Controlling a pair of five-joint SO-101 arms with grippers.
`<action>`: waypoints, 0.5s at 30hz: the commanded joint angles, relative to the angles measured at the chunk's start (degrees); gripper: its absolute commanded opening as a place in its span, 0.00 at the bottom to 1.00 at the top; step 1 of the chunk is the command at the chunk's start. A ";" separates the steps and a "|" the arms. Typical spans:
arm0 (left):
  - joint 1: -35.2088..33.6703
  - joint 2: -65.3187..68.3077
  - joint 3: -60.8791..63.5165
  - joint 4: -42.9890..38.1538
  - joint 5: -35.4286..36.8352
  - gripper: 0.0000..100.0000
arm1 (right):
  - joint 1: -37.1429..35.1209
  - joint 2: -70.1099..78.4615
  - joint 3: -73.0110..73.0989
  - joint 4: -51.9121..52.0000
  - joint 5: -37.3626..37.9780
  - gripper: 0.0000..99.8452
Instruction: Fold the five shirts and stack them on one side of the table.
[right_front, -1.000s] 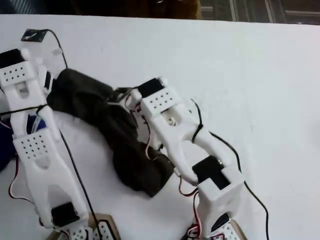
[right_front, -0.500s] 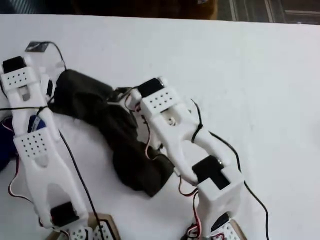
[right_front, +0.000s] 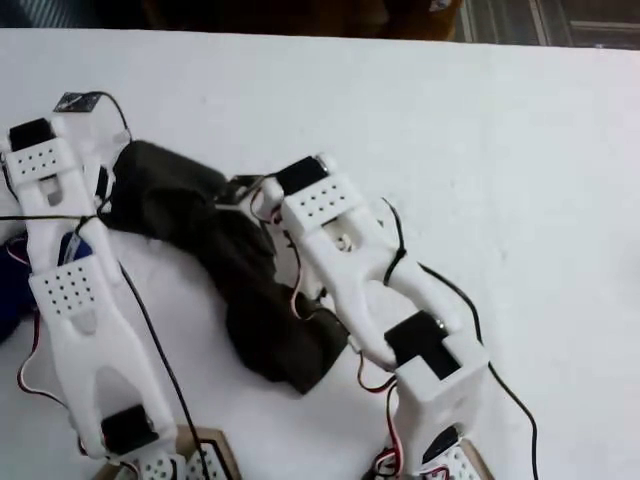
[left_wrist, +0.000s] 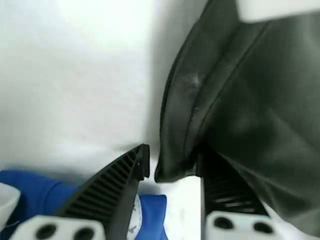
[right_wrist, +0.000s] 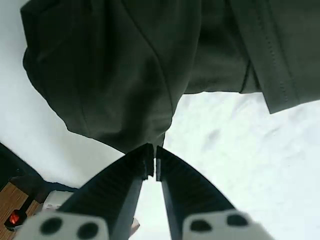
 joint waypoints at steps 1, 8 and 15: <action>-0.35 1.58 -0.13 0.88 2.46 0.18 | 0.48 -3.38 -2.29 0.66 -0.53 0.02; -0.18 1.67 -0.22 1.05 6.15 0.02 | 0.48 -3.38 -2.37 0.66 -0.53 0.02; -0.18 1.58 -0.22 1.14 6.59 0.03 | 0.48 -3.38 -2.37 0.66 -0.44 0.02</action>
